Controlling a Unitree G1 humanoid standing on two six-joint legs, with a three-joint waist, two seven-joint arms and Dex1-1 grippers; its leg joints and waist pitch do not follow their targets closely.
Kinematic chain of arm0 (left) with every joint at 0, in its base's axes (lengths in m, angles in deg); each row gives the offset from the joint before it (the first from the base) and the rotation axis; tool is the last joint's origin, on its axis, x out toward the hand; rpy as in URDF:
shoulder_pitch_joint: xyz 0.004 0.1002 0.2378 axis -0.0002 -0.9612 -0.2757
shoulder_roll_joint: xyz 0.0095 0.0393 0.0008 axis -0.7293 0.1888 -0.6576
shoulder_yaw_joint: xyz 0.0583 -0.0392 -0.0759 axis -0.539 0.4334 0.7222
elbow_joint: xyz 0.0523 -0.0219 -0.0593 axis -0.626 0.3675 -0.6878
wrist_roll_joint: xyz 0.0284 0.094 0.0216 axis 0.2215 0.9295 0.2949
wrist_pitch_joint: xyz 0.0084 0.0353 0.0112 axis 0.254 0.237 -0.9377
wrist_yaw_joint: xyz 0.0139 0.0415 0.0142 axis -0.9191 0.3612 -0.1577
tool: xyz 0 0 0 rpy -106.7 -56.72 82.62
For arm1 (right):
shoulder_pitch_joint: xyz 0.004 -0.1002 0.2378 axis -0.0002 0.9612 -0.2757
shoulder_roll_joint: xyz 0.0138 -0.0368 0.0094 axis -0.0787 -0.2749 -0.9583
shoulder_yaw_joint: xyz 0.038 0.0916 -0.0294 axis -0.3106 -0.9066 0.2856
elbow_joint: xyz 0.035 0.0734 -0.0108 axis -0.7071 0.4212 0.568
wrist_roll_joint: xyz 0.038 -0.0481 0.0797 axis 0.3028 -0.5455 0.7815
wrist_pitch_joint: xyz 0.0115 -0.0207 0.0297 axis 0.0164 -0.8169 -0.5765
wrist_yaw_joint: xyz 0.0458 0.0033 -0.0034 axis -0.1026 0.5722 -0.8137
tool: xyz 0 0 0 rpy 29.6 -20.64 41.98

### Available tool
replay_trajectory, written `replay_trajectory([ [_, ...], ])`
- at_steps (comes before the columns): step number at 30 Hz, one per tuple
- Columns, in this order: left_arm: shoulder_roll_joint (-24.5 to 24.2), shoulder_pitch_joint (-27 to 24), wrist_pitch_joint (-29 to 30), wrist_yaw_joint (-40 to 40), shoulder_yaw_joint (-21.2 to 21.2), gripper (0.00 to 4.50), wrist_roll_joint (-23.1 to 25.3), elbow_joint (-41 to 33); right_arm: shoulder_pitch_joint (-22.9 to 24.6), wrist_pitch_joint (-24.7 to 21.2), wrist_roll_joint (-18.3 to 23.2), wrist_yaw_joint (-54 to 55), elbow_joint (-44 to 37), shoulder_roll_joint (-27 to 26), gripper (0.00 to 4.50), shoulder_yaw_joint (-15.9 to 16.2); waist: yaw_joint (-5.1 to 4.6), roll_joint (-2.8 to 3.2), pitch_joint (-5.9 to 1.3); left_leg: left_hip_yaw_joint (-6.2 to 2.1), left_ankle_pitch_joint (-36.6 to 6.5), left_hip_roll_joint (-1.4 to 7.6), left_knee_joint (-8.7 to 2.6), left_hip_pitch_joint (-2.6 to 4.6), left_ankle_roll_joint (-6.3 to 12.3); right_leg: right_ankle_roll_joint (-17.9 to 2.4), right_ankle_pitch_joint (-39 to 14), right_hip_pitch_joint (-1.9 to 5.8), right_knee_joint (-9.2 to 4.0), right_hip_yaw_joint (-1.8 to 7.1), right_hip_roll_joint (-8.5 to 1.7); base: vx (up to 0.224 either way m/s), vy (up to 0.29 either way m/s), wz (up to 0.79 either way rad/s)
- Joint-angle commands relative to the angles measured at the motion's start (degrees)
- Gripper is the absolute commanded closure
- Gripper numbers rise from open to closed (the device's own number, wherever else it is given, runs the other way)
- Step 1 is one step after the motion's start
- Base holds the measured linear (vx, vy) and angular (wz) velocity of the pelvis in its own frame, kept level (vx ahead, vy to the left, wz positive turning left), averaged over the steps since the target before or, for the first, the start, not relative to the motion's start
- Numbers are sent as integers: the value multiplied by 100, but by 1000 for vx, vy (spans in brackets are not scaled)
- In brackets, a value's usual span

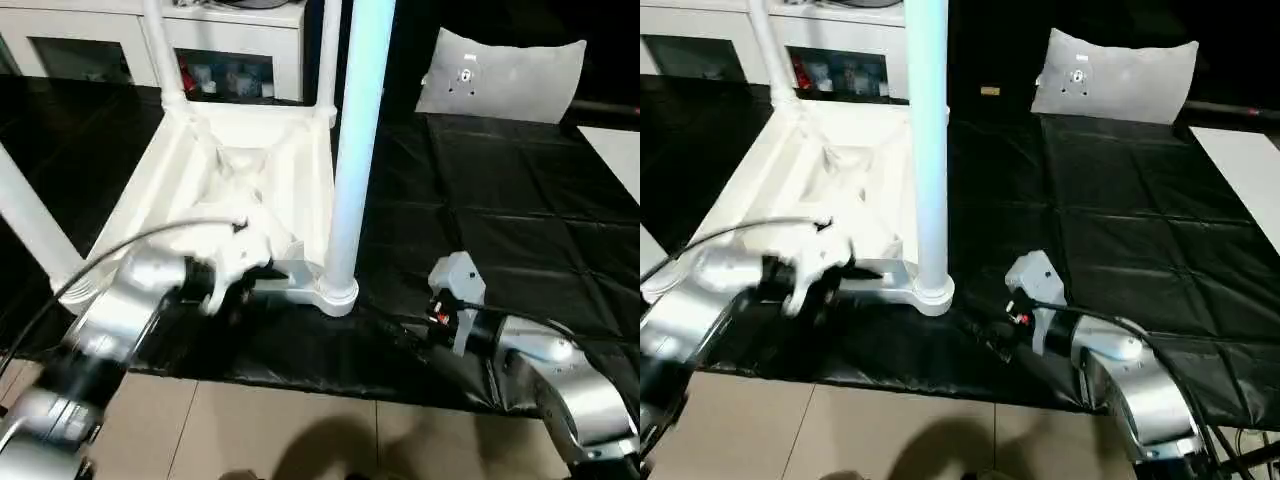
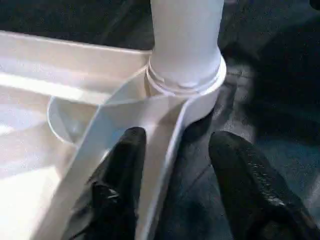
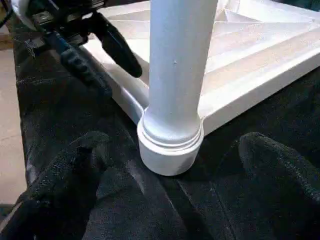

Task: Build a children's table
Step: Rotate leg to tighten

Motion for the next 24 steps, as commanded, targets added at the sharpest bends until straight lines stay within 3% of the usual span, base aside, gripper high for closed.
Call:
replay_trajectory([
  [1,97,207,-163,-34,-103,271,92,364,-17,26,20,-28,78,49,0,51,50,38,-375,-214,-280,594,-452,-46,368,-394,-1654,363,-476,552,-802,0,0,0],
  [4,200,388,-381,-88,-149,294,173,805,3,52,-8,-60,88,70,0,100,68,32,-383,-216,-155,599,-446,-69,411,-432,-1418,369,-452,551,-801,0,0,0],
  [5,219,453,-431,-184,-185,294,191,980,22,42,-6,-64,63,74,0,102,85,62,-392,-210,-96,583,-435,-67,431,-425,-1347,368,-458,554,-799,0,0,0],
  [7,240,531,-531,-292,-214,311,208,1196,33,34,-2,-68,42,78,0,100,99,47,-398,-220,-98,615,-446,-61,410,-456,-1281,371,-432,554,-813,0,0,0],
  [9,209,612,-647,-416,-271,329,280,1404,41,26,1,-67,27,80,0,98,112,84,-397,-224,-123,626,-448,-57,381,-496,-1241,371,-424,555,-824,0,0,0],
  [19,292,876,-1131,-634,-316,407,400,2083,-91,75,5,-63,165,48,0,134,155,49,-387,-212,-194,627,-463,-55,313,-437,-1417,383,-452,557,-839,0,0,0],
  [20,312,877,-1143,-680,-320,428,388,2101,-136,103,-12,-72,227,40,0,145,149,48,-394,-212,-151,629,-458,-60,314,-450,-1366,382,-439,556,-837,0,0,0],
  [23,350,865,-1207,-756,-352,434,395,2145,-251,172,-45,-106,375,24,0,169,145,49,-400,-209,-120,647,-456,-59,302,-577,-1193,381,-409,566,-854,0,0,0],
  [24,362,860,-1250,-772,-363,439,406,2168,-307,196,-52,-118,437,14,0,173,148,84,-402,-214,-92,647,-453,-66,307,-620,-1116,387,-396,565,-854,0,0,0],
])
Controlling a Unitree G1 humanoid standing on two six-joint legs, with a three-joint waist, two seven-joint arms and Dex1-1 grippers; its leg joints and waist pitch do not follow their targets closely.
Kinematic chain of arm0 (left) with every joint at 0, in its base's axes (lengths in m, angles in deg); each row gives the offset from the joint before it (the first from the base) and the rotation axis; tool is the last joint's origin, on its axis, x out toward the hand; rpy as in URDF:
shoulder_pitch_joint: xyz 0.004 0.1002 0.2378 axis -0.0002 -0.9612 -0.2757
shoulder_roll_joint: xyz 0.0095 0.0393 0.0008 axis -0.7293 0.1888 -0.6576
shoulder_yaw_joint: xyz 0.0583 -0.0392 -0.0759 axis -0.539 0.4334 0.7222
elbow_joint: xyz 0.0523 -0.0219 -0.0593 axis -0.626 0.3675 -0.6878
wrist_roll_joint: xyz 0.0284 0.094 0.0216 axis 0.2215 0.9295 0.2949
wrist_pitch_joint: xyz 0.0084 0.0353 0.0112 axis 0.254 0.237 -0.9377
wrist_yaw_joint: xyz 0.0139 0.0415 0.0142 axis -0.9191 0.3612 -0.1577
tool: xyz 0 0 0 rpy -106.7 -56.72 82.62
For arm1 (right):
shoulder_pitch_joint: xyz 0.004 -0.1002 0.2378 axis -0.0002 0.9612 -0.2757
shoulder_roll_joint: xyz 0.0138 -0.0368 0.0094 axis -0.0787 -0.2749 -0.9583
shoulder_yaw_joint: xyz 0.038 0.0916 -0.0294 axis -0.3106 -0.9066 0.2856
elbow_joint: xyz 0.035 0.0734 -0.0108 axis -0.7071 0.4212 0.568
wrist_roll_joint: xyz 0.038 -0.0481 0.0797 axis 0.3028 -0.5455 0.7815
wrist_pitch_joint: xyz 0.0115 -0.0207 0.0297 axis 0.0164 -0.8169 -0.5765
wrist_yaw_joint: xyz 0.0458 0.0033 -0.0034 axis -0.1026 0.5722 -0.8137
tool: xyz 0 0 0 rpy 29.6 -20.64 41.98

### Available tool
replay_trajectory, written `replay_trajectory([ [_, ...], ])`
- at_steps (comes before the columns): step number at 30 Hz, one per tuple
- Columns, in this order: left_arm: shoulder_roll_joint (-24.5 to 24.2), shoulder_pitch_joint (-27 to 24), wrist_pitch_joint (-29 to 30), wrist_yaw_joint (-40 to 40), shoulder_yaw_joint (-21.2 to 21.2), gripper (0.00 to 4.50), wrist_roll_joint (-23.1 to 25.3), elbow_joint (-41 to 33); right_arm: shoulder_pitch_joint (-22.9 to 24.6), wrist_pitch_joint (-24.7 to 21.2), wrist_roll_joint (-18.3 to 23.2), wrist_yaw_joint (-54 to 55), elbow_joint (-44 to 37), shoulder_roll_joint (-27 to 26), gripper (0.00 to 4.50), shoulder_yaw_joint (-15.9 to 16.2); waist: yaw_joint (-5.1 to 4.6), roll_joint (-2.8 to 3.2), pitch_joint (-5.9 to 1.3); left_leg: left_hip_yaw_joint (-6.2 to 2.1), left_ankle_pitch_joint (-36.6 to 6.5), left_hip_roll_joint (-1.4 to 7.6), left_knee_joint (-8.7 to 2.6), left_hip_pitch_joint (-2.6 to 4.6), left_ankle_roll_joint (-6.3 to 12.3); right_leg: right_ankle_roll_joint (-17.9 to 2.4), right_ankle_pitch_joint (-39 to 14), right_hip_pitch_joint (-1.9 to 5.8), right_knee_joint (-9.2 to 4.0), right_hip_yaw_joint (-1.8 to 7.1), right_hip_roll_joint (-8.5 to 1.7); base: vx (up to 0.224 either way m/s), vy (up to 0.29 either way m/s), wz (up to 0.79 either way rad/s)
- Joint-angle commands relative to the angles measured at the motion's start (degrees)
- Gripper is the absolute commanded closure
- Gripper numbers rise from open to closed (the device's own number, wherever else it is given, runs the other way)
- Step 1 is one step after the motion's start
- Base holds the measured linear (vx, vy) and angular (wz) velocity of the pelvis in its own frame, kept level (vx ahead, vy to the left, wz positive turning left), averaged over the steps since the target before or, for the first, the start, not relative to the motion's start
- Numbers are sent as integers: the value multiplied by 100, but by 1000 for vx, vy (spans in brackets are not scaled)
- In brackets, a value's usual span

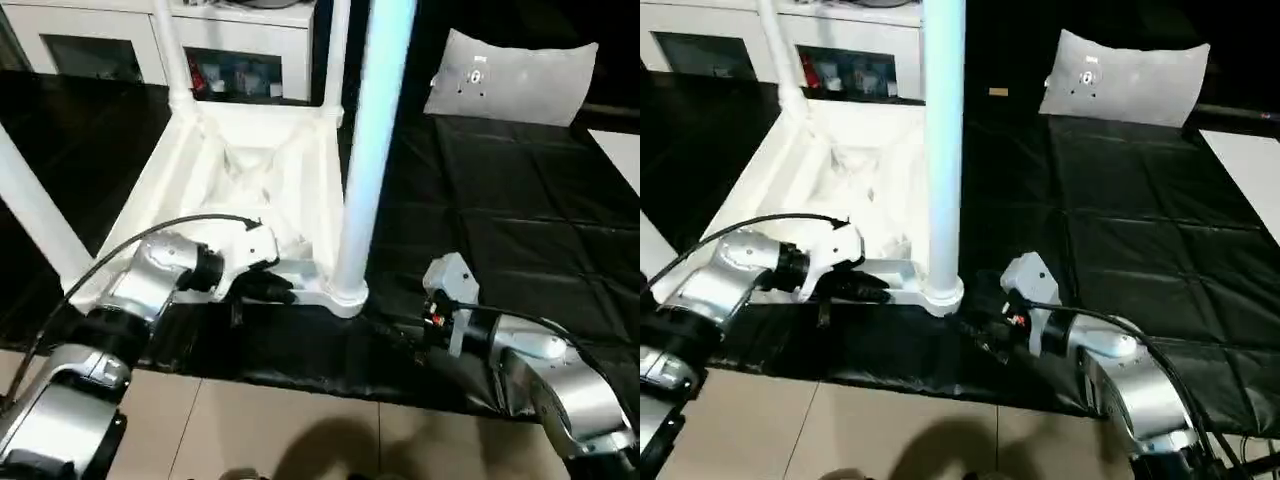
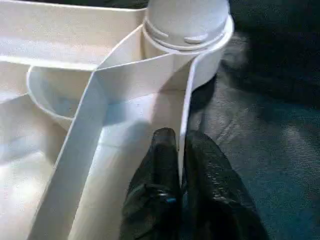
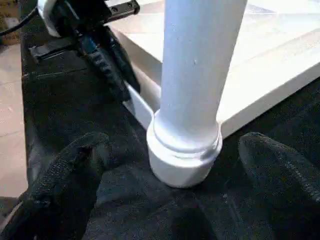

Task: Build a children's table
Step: Rotate leg to tighten

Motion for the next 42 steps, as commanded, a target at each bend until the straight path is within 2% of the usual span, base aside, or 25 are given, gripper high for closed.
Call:
replay_trajectory([
  [1,39,9,-44,-32,-105,445,73,130,-189,158,-45,-113,182,5,0,-8,23,64,-403,-225,-91,647,-450,-58,300,-641,-1069,386,-393,566,-857,0,0,0],
  [2,55,11,-100,-58,-127,445,100,172,-303,226,-52,-176,316,1,0,1,21,55,-406,-222,-94,641,-446,-61,304,-686,-998,393,-376,567,-856,0,0,0],
  [3,61,12,-129,-78,-138,445,115,191,-369,262,-55,-215,385,0,0,7,25,94,-399,-215,-126,617,-444,-66,313,-705,-1049,396,-393,561,-852,0,0,0],
  [5,63,28,-275,-157,-193,445,193,274,-547,318,-25,-376,568,15,0,29,19,70,-401,-210,-172,622,-444,-56,305,-698,-1118,405,-403,558,-846,0,0,0],
  [8,43,2,-342,-300,-181,445,176,235,-737,400,41,-695,746,83,0,111,29,74,-418,-209,-75,642,-436,-58,330,-735,-954,403,-366,564,-845,0,0,0],
  [11,-145,-187,-181,-666,-206,445,34,-289,-961,486,163,-1246,971,174,0,247,27,54,-433,-204,3,651,-431,-72,385,-808,-792,421,-328,562,-865,0,0,0],
  [12,-176,-219,-152,-719,-213,445,12,-376,-987,500,182,-1331,999,186,0,267,27,70,-436,-205,78,659,-427,-77,410,-829,-701,417,-302,563,-858,0,0,0],
  [13,-231,-280,-101,-797,-225,445,-25,-532,-1035,495,231,-1507,1061,204,0,300,30,58,-429,-195,109,666,-425,-60,434,-838,-661,393,-304,565,-845,0,0,0],
  [15,-308,-388,-55,-868,-236,450,-64,-777,-1136,474,311,-1806,1203,209,30,358,45,71,-427,-191,86,680,-426,-51,471,-939,-593,383,-287,564,-845,0,0,0],
  [16,-318,-409,-66,-872,-238,450,-68,-820,-1157,468,316,-1854,1235,209,30,373,52,77,-425,-191,88,674,-424,-53,468,-940,-623,382,-289,560,-843,0,0,0],
  [17,-357,-501,-135,-884,-241,450,-81,-994,-1263,449,324,-2082,1406,200,37,441,54,30,-428,-186,38,665,-423,-59,453,-942,-748,397,-282,560,-862,0,0,0],
  [18,-359,-517,-154,-880,-238,450,-84,-1016,-1285,447,321,-2121,1445,194,43,453,67,41,-405,-163,-19,639,-418,-69,448,-869,-1000,389,-341,560,-852,0,0,0],
  [20,-351,-548,-136,-865,-223,450,-106,-1058,-1320,451,317,-2197,1512,183,51,483,82,44,-403,-162,-48,641,-426,-48,412,-775,-1221,374,-369,557,-830,0,0,0],
  [21,-352,-602,-123,-848,-211,450,-111,-1131,-1369,452,321,-2301,1597,169,51,533,82,3,-411,-165,-36,651,-431,-49,404,-741,-1244,378,-359,554,-827,0,0,0],
  [22,-348,-678,-41,-829,-184,450,-147,-1258,-1431,443,332,-2419,1695,146,51,595,87,-6,-405,-167,-22,650,-433,-57,416,-726,-1261,377,-356,555,-829,0,0,0],
  [23,-361,-770,75,-822,-168,450,-168,-1450,-1531,432,328,-2576,1856,111,81,676,92,12,-412,-169,-4,653,-430,-55,407,-741,-1261,371,-334,553,-833,0,0,0],
  [25,-379,-800,129,-835,-172,450,-165,-1527,-1616,483,273,-2610,2005,69,87,715,103,9,-403,-156,33,640,-424,-66,426,-750,-1272,366,-346,557,-836,0,0,0],
  [27,-397,-823,179,-855,-160,450,-166,-1585,-1718,555,211,-2630,2176,21,117,732,105,3,-406,-153,139,632,-418,-70,472,-747,-1168,358,-327,558,-815,0,0,0],
  [30,-418,-855,238,-853,-149,450,-166,-1661,-1813,558,225,-2709,2307,-15,130,729,108,-1,-402,-161,158,639,-420,-66,482,-719,-1165,349,-322,554,-818,0,0,0],
  [31,-440,-893,328,-861,-129,450,-189,-1743,-1883,543,241,-2831,2422,-30,148,745,100,7,-411,-164,159,645,-419,-61,479,-757,-1120,353,-297,552,-818,0,0,0],
  [36,-496,-931,452,-863,-121,450,-200,-1853,-1931,529,244,-3056,2587,5,182,806,108,10,-380,-159,152,635,-422,-66,528,-732,-1175,347,-328,552,-810,0,0,0],
  [37,-496,-931,452,-863,-121,450,-200,-1853,-1931,529,244,-3056,2587,5,205,806,107,9,-383,-160,152,639,-421,-67,534,-731,-1172,348,-324,550,-810,0,0,0],
  [42,-507,-946,548,-789,-81,450,-199,-1873,-1898,456,303,-3124,2616,-72,237,773,97,23,-340,-165,-4,634,-442,-60,501,-703,-1358,335,-364,550,-804,0,0,0],
])
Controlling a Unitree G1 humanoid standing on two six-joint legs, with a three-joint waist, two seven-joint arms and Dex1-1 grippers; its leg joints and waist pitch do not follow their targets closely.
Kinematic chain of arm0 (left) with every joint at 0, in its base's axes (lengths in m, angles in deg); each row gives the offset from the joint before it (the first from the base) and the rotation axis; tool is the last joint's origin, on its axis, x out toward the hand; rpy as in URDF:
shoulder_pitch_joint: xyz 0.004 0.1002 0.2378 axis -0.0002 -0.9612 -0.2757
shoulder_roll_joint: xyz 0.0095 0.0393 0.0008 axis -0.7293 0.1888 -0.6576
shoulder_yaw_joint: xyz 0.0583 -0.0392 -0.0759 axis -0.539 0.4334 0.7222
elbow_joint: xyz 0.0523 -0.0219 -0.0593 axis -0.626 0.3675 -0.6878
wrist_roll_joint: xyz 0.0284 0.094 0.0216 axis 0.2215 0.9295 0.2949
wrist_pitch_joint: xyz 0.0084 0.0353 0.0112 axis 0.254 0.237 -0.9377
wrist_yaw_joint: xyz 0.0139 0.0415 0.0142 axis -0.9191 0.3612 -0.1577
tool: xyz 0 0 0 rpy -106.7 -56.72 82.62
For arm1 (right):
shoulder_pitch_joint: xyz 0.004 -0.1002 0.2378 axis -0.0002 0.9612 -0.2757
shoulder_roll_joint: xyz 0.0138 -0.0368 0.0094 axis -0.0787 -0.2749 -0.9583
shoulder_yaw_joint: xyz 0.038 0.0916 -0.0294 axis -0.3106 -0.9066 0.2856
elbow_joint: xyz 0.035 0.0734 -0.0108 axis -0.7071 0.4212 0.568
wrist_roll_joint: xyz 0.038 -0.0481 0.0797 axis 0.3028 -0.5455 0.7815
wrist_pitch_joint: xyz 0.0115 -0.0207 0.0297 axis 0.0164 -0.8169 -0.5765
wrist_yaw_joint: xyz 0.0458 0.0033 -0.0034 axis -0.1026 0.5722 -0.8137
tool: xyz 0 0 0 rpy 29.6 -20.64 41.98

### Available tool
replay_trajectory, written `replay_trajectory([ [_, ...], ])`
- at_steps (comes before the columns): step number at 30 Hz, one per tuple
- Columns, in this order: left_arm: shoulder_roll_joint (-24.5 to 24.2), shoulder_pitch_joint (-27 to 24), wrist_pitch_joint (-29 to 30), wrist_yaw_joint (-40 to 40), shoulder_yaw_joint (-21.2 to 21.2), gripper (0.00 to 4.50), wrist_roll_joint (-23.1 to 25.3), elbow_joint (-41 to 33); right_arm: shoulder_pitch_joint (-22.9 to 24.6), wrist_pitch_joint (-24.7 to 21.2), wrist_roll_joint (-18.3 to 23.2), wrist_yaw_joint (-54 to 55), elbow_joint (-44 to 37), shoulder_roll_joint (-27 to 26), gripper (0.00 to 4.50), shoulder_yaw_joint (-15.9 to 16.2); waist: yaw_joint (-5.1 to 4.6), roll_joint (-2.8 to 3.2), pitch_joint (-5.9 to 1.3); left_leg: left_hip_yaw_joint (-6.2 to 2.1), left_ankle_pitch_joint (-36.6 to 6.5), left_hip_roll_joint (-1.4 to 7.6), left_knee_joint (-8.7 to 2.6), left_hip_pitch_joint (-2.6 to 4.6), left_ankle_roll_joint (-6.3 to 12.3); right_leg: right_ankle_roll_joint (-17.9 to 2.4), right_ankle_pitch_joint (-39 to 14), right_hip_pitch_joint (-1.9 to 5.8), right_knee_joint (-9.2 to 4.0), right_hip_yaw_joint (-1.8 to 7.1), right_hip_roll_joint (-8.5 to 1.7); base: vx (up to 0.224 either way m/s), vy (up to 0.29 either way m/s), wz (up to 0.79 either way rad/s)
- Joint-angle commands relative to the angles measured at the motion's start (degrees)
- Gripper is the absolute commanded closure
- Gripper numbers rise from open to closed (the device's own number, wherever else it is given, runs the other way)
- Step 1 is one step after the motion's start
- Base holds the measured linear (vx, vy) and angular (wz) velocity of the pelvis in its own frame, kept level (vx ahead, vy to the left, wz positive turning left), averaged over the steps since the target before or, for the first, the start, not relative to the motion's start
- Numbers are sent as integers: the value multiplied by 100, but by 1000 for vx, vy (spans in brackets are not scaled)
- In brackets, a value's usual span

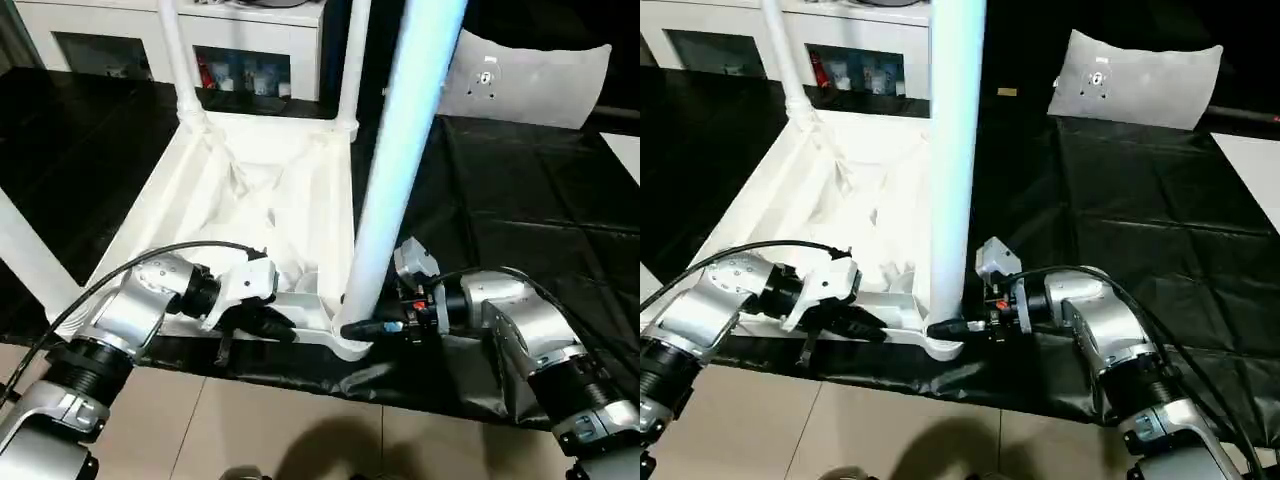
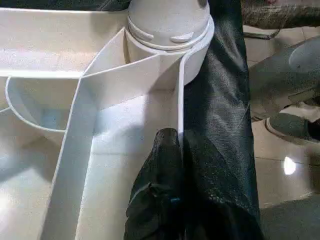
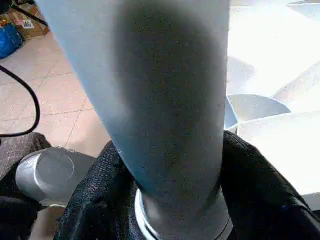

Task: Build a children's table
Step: Rotate leg to tighten

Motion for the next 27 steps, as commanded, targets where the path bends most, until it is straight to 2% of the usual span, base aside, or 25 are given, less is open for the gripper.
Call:
replay_trajectory([
  [1,-37,-24,109,69,13,450,-18,-140,21,-127,107,-137,-17,-49,238,40,9,24,-337,-193,-19,615,-437,-62,495,-662,-1377,357,-416,551,-797,0,0,0],
  [4,13,-59,313,197,79,450,-55,-267,301,-325,243,124,-355,-225,241,-35,-2,44,-305,-206,-65,644,-459,-58,473,-656,-1380,343,-420,568,-796,0,0,0],
  [7,97,-78,454,343,149,450,-100,-328,594,-394,256,595,-639,-463,242,-72,-2,46,-288,-210,-115,632,-469,-55,444,-641,-1391,339,-438,569,-804,0,0,0],
  [10,217,-58,598,585,201,450,-96,-361,813,-397,70,1328,-786,-804,242,-82,-50,42,-233,-211,-387,609,-505,-42,351,-559,-1840,327,-511,564,-804,0,0,0],
  [11,266,-41,648,693,221,450,-80,-360,864,-374,-2,1586,-812,-933,243,-97,-73,50,-169,-205,-636,580,-523,-23,286,-434,-2286,295,-589,555,-795,0,0,0],
  [12,278,-37,664,719,224,450,-75,-363,874,-388,-12,1654,-819,-969,243,-107,-105,34,-161,-217,-802,541,-530,-21,218,-262,-2761,318,-649,525,-797,0,0,0],
  [13,318,-23,716,807,234,450,-57,-372,909,-434,-48,1889,-844,-1095,243,-140,-127,28,-129,-219,-839,529,-536,-20,192,-161,-2960,310,-687,517,-797,0,0,0],
  [14,444,13,893,1090,280,450,-8,-389,988,-528,-165,2444,-929,-1393,243,-211,-154,52,-77,-222,-964,510,-546,4,159,-15,-3286,274,-755,495,-787,0,0,0],
  [15,478,24,944,1171,291,450,9,-393,1012,-564,-197,2593,-958,-1477,243,-232,-198,50,-56,-231,-1150,503,-560,48,115,101,-3500,259,-810,441,-763,0,0,0],
  [16,555,60,1043,1357,310,450,62,-384,1058,-643,-249,2905,-1005,-1665,243,-270,-244,-1,-20,-241,-1247,501,-583,44,93,163,-3582,256,-834,417,-748,0,0,0],
  [17,736,134,1248,1730,395,450,125,-348,1136,-667,-483,3618,-1059,-2007,244,-310,-323,17,28,-262,-1434,495,-599,82,80,341,-3787,279,-939,327,-750,0,0,0],
  [18,736,134,1248,1730,395,450,125,-348,1136,-667,-483,3618,-1059,-2007,244,-310,-339,43,29,-268,-1516,498,-585,117,60,371,-3857,275,-971,292,-764,0,0,0],
  [19,850,194,1329,1935,438,450,164,-317,1156,-721,-559,3998,-1065,-2220,245,-333,-403,43,54,-271,-1573,509,-578,135,80,377,-3820,299,-1029,233,-803,0,0,0],
  [20,919,232,1372,2053,461,450,183,-292,1156,-740,-611,4223,-1052,-2349,245,-344,-419,61,49,-291,-1563,528,-591,99,83,374,-3702,336,-1015,224,-811,0,0,0],
  [21,986,267,1413,2163,479,450,200,-260,1143,-737,-673,4442,-1021,-2473,245,-354,-469,53,96,-335,-1707,603,-642,43,89,413,-3580,353,-978,197,-799,0,0,0],
  [22,1086,319,1471,2342,506,450,236,-214,1121,-721,-781,4770,-981,-2656,245,-350,-482,72,95,-347,-1893,631,-653,82,67,425,-3546,350,-1003,202,-832,0,0,0],
  [23,1143,350,1498,2449,520,450,262,-184,1101,-713,-846,4960,-953,-2766,246,-345,-504,32,129,-339,-1905,633,-665,87,52,380,-3486,318,-997,232,-842,0,0,0],
  [24,1297,430,1585,2707,537,450,342,-110,1024,-783,-1023,5604,-868,-3136,246,-399,-523,24,167,-341,-2012,616,-677,123,10,312,-3555,274,-1006,231,-841,0,0,0],
  [25,1297,430,1585,2707,537,450,342,-110,1024,-783,-1023,5604,-868,-3136,246,-399,-537,40,175,-333,-2084,607,-672,155,-25,279,-3631,248,-1024,228,-847,0,0,0],
  [26,1408,486,1606,2927,555,450,419,-50,947,-964,-1182,6032,-809,-3389,246,-399,-588,28,201,-360,-2182,608,-675,139,-50,278,-3667,280,-1022,197,-862,0,0,0],
  [27,1442,507,1616,2978,551,450,452,-35,910,-1023,-1278,6275,-785,-3515,246,-396,-620,22,243,-387,-2300,650,-722,105,-67,276,-3604,295,-992,206,-851,0,0,0],
])
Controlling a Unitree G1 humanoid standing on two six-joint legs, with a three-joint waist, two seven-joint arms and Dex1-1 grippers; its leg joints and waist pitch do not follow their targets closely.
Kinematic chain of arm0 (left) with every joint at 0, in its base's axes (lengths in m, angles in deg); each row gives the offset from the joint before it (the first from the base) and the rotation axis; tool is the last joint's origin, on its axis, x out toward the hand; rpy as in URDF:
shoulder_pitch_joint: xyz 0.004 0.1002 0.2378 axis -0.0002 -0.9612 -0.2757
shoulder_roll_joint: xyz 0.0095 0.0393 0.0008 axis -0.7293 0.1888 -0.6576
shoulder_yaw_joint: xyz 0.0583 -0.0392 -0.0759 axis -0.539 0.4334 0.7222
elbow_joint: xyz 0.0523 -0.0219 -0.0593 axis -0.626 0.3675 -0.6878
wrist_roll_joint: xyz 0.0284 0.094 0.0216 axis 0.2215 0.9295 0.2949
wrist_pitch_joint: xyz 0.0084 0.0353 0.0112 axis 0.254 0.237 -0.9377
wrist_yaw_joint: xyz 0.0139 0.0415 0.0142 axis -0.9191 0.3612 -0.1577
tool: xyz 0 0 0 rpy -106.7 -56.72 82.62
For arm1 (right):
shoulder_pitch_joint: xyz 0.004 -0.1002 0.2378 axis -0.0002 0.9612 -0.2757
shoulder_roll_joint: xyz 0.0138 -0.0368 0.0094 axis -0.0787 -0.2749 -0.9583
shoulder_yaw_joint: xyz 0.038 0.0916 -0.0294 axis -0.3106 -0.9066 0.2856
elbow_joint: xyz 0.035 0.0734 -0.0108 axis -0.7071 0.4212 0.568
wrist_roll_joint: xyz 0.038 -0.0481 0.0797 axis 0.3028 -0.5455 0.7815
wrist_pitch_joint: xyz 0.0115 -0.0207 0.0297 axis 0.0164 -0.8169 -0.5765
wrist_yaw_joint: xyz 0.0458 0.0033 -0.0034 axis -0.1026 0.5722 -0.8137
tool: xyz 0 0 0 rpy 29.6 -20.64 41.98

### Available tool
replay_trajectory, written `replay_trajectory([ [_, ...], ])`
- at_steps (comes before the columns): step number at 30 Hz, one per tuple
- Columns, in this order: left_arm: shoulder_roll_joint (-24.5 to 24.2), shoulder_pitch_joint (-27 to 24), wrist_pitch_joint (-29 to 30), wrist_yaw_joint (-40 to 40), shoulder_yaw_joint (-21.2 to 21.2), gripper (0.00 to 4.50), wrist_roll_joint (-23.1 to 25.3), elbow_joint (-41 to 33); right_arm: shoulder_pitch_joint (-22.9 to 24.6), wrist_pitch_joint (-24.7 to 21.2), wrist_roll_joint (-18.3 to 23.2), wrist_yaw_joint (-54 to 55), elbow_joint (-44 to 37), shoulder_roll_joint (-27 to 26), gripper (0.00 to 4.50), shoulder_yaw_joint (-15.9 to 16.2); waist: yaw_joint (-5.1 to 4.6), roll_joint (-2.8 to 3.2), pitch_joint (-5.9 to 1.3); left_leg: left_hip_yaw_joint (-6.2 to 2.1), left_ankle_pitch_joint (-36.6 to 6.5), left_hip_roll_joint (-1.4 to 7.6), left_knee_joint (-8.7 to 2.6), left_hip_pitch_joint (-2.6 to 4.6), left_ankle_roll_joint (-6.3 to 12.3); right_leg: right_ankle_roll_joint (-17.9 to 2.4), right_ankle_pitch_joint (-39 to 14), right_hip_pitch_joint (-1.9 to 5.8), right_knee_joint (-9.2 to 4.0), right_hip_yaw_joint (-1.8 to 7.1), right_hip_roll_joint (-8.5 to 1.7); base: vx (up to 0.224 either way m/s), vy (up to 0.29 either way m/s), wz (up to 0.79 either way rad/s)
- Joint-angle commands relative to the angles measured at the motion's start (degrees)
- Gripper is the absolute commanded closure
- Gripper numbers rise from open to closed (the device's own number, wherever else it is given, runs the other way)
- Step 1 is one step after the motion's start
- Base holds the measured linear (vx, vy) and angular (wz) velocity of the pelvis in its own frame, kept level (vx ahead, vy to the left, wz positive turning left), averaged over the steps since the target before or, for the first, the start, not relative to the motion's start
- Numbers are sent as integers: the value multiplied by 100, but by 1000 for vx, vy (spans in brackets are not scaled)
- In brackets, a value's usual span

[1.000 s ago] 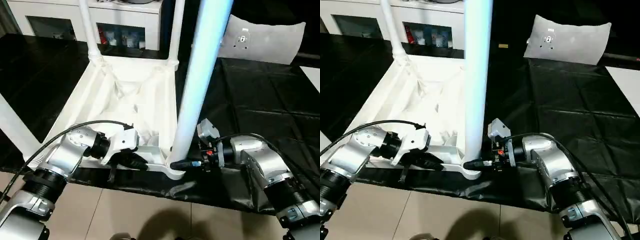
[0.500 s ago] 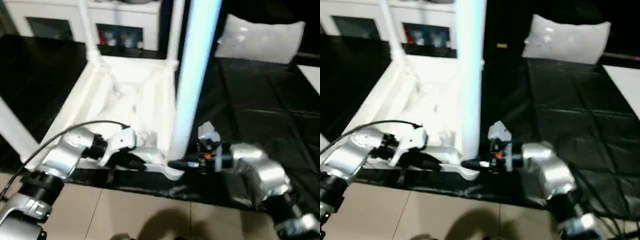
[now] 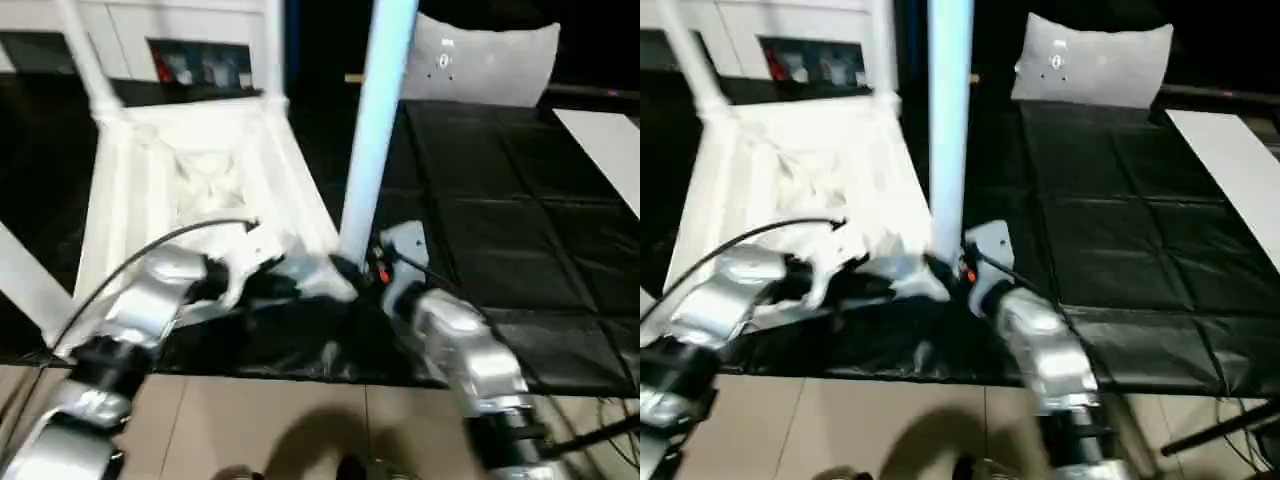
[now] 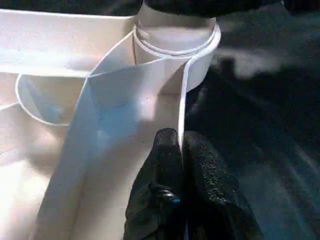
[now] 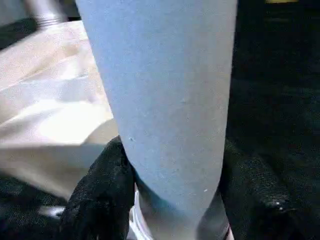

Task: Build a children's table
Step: Rotate leg to tighten

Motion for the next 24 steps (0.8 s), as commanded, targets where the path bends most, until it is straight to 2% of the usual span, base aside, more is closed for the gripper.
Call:
replay_trajectory([
  [1,418,232,27,640,-117,450,48,64,76,-532,-43,127,328,-662,246,843,-57,71,-124,-365,-2552,600,-587,64,-42,221,-3451,80,-566,475,-832,0,0,0],
  [3,467,244,53,740,-119,450,87,58,45,-546,-134,428,278,-861,246,845,-65,78,-93,-372,-2609,593,-601,47,-82,156,-3398,67,-545,512,-866,0,0,0],
  [4,469,234,54,741,-136,450,104,40,32,-489,-198,493,209,-860,246,852,-70,58,-79,-368,-2570,568,-597,32,-97,140,-3451,64,-557,528,-891,0,0,0],
  [6,449,204,47,721,-146,450,114,17,-3,-372,-145,468,133,-690,195,638,-59,45,-78,-352,-2270,547,-581,8,-56,114,-3423,68,-556,577,-934,0,0,0],
  [7,422,184,34,676,-162,450,117,4,-18,-326,-105,446,122,-628,183,546,-46,72,-89,-348,-2168,551,-578,4,-40,87,-3356,72,-551,593,-944,0,0,0],
  [8,373,142,7,608,-170,450,142,-33,-22,-258,-67,331,110,-513,177,429,-35,57,-96,-336,-1849,566,-592,-34,2,-6,-3036,87,-507,632,-940,0,0,0],
  [9,347,122,-2,579,-170,450,149,-53,-21,-204,-31,240,105,-450,177,385,-22,54,-100,-331,-1748,576,-597,-39,23,-35,-2909,90,-492,647,-945,0,0,0],
  [10,317,103,-12,546,-170,450,157,-72,-22,-148,33,129,91,-374,162,333,-4,101,-124,-328,-1650,590,-593,-30,27,-88,-2750,95,-465,661,-948,0,0,0],
  [11,193,49,-82,398,-187,450,154,-114,-5,-91,141,-326,67,11,147,289,2,65,-128,-324,-1427,614,-601,-68,56,-177,-2419,110,-413,690,-948,0,0,0],
  [12,188,47,-85,392,-187,450,153,-115,-4,-87,145,-347,67,29,138,288,27,54,-141,-311,-1196,628,-601,-103,127,-249,-2102,126,-349,721,-927,0,0,0],
  [13,43,-3,-311,167,-228,450,135,-109,-2,111,286,-1013,87,492,136,274,61,87,-233,-285,-849,604,-548,-101,181,-393,-1716,127,-271,782,-932,51,-25,4],
  [14,-5,-21,-407,72,-248,450,124,-110,-7,189,333,-1223,96,634,131,260,63,44,-249,-271,-709,589,-531,-122,260,-451,-1540,132,-239,803,-919,51,-25,4],
  [15,-68,-36,-501,-2,-264,450,132,-88,-25,237,492,-1583,101,813,109,181,84,59,-345,-228,-183,563,-462,-154,423,-690,-848,194,-98,828,-896,59,-23,0],
  [16,-80,-41,-518,-14,-266,450,134,-84,-29,244,528,-1658,101,848,100,163,86,52,-374,-219,165,543,-431,-200,580,-818,-329,216,-16,819,-883,54,-27,0],
  [17,-158,-64,-577,-111,-272,450,126,-62,-46,291,740,-2266,76,1139,97,122,89,30,-393,-214,658,536,-381,-231,880,-996,523,178,100,829,-865,54,-27,0],
  [18,-234,-77,-657,-224,-283,450,117,-32,-66,320,892,-2822,62,1427,92,115,107,19,-416,-192,779,530,-350,-198,1138,-1136,871,144,137,825,-853,0,0,0],
  [19,-283,-90,-710,-295,-293,450,107,-21,-72,347,962,-3145,56,1592,80,119,122,-2,-425,-165,701,487,-319,-233,1290,-1204,870,164,150,848,-854,0,0,0],
  [20,-300,-96,-731,-330,-298,450,98,-21,-80,357,971,-3221,66,1641,66,116,148,-3,-427,-160,676,473,-312,-258,1328,-1194,801,182,139,840,-848,0,0,0],
  [21,-400,-134,-841,-526,-325,450,49,-23,-129,418,1023,-3645,130,1919,56,100,201,-29,-441,-149,624,454,-298,-281,1343,-1100,556,193,112,827,-830,0,0,0],
  [22,-503,-163,-971,-735,-356,450,0,-25,-207,517,1031,-3938,244,2134,51,78,218,-26,-419,-146,545,449,-303,-287,1329,-1043,322,182,73,816,-818,0,0,0],
  [23,-527,-171,-996,-796,-358,450,-25,-27,-235,539,1045,-4018,284,2187,51,76,224,-33,-411,-151,381,435,-306,-304,1244,-881,-234,210,15,787,-791,0,0,0],
  [24,-583,-190,-1052,-932,-363,450,-82,-32,-297,590,1077,-4198,374,2309,40,70,244,-26,-415,-135,261,424,-303,-272,1125,-758,-732,186,-50,783,-778,0,0,0],
])
